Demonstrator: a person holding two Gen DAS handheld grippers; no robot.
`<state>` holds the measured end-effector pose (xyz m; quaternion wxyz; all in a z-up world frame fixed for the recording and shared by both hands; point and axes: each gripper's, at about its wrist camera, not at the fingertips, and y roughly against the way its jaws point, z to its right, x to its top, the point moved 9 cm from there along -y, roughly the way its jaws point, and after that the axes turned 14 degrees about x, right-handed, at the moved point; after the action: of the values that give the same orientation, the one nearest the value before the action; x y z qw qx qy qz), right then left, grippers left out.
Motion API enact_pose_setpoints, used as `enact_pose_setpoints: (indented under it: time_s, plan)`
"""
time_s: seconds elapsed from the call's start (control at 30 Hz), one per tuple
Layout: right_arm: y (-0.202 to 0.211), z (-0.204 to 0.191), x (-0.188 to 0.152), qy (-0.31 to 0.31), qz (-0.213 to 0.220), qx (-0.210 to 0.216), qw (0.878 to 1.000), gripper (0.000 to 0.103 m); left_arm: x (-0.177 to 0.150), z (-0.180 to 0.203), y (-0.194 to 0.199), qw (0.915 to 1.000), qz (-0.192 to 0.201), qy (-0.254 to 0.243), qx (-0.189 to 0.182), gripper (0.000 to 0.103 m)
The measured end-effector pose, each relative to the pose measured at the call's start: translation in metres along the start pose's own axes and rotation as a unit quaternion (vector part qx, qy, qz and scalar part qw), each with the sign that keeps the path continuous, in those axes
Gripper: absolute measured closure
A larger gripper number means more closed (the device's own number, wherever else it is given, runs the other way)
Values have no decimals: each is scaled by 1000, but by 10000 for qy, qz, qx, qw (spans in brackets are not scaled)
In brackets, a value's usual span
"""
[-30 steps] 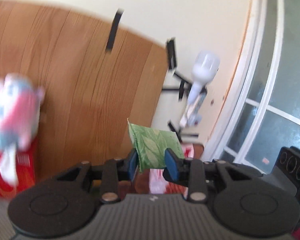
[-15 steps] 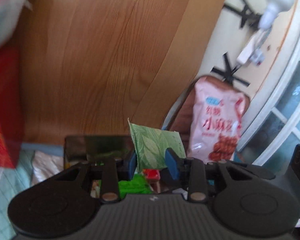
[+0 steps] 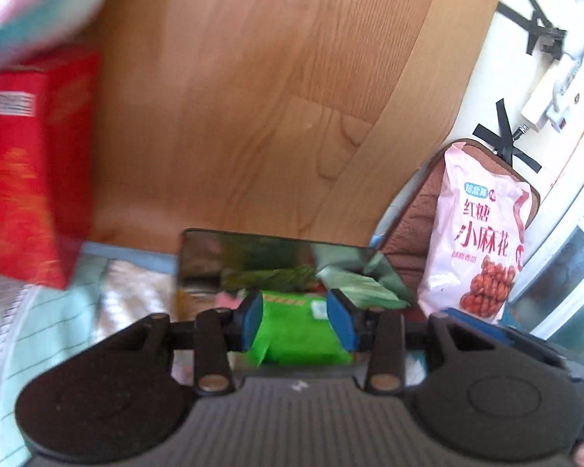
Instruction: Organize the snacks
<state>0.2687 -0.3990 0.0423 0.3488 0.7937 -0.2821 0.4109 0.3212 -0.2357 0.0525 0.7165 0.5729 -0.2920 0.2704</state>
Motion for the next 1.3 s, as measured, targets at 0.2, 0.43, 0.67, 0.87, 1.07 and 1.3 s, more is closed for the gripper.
enact_pose_setpoints:
  time_s: [0.2,0.43,0.67,0.87,1.07,1.3]
  plan:
    - [45,-42,-39,-464,324,236,9981,62,-49,-22,52,9994,114,-50,308,66]
    - [79,-84,-93,-988,377,273,9940,61,-116,-35,88,9965,-41,-181,810,64]
    - [97,-120,-119,-1147,469,270,9919,61,-155,-42,118,9916,135,-457,1203,48]
    - [106,-147,-137,-1053,545,221,9927,55,-174,-48,142,9849,412,-601,1573,17]
    - [106,-160,-149,-1046,484,174,9932,55,-175,-53,155,9833,572,-544,1639,12]
    - [106,-169,-154,-973,496,117,9939,53,-177,-57,156,9817,638,-529,1715,0]
